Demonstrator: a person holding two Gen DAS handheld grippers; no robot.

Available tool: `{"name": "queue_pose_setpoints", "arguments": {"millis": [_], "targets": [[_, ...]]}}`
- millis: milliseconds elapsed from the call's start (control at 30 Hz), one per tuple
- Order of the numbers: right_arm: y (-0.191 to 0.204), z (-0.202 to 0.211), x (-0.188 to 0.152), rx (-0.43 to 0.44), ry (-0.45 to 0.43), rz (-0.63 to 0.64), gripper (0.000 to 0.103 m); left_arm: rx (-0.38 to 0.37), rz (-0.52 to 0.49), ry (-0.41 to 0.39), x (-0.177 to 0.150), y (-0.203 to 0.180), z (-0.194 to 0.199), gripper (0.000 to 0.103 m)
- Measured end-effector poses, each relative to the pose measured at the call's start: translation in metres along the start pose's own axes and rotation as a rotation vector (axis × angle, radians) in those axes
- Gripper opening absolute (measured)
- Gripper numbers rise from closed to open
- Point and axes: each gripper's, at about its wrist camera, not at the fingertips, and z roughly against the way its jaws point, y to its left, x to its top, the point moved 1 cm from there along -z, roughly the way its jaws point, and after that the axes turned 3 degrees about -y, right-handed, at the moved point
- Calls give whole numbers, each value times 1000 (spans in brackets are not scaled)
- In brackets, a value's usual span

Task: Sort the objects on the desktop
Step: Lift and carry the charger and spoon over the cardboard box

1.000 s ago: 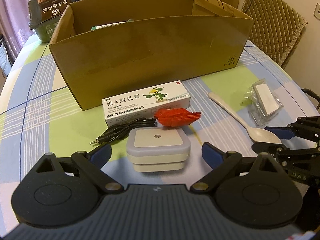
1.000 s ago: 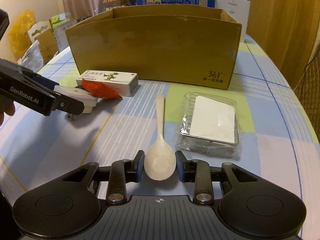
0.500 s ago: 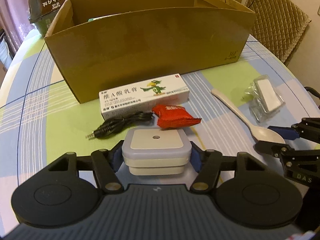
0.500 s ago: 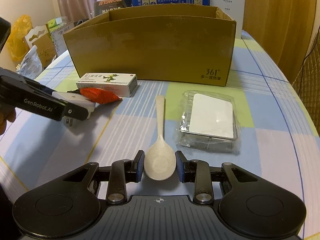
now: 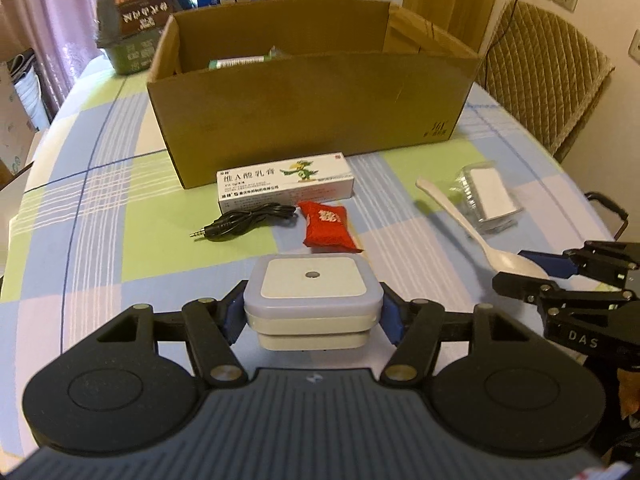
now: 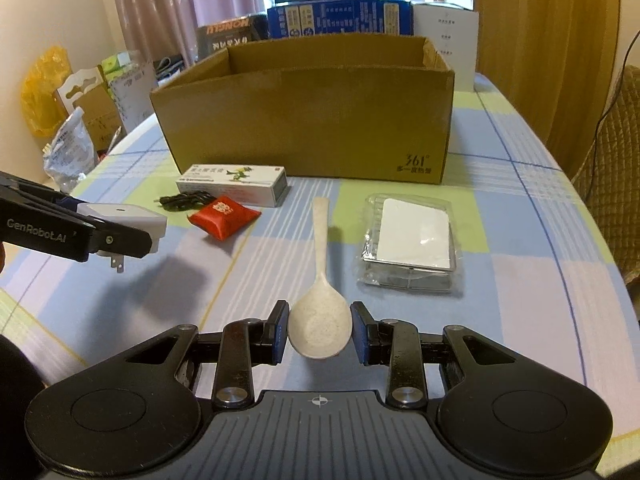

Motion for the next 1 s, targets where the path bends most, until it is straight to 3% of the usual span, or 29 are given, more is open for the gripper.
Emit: {"name": "queue_pose_setpoints", "arguments": {"millis": [533,1000], "targets": [[7,51,9,-5,-89,-6,30,-15,48,-92,-1,-33,52,61],[14,66,21,4,-129,1,30,6,65,-122,0,-33,72,61]]}}
